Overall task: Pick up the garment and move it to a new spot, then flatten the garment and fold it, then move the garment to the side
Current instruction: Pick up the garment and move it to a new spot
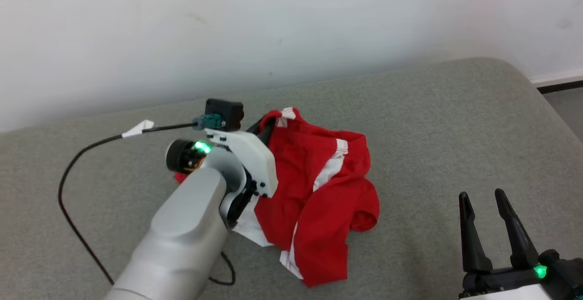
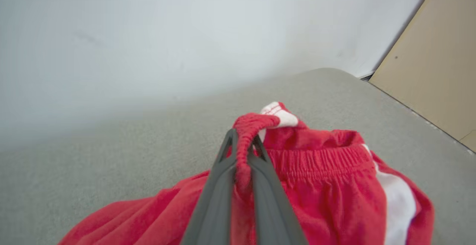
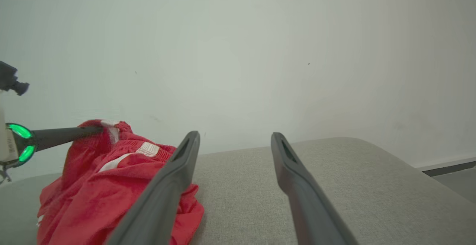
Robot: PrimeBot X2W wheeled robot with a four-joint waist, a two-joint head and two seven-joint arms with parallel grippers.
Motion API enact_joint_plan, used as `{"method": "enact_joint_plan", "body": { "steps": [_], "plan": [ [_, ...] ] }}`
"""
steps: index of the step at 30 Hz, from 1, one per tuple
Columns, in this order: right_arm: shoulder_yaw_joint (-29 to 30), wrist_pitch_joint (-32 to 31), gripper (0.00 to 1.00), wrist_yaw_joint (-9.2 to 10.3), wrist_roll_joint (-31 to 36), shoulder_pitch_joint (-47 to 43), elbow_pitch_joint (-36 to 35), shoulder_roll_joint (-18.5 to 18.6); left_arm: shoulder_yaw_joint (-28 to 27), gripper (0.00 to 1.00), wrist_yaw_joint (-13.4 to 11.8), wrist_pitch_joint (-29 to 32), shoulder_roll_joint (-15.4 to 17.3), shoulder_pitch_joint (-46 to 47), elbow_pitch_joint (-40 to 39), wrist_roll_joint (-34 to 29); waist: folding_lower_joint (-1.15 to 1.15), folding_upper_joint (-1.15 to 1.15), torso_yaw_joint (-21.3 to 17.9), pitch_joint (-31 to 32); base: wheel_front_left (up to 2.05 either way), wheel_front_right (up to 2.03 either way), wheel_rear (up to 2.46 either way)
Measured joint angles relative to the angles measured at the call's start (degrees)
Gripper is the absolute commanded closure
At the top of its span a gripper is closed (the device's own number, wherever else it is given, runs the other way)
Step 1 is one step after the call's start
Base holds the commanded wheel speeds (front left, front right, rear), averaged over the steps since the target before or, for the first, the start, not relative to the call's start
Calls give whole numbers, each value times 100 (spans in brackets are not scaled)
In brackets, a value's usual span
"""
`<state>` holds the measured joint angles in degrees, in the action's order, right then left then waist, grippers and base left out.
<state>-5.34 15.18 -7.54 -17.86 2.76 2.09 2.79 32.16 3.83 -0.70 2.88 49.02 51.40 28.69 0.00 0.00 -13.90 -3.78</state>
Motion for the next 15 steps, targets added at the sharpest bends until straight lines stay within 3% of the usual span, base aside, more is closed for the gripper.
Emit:
{"method": "enact_joint_plan", "body": {
  "steps": [3, 7, 15],
  "plan": [
    [74, -1, 0, 0, 14, -80, 11, 0, 104, 100, 89, -174, 0, 183, -600, 14, 0, 0, 187, 70, 0, 0, 0],
    [189, -1, 0, 0, 16, -195, -3, 5, 35, 100, -43, -237, 107, 459, -1618, -37, 0, 0, 520, 166, 0, 0, 0],
    [225, -1, 0, 0, -75, -321, -48, 4, -465, 100, -524, 706, 1265, 615, -3615, -99, 0, 0, 1302, 332, 0, 0, 0]
  ]
}}
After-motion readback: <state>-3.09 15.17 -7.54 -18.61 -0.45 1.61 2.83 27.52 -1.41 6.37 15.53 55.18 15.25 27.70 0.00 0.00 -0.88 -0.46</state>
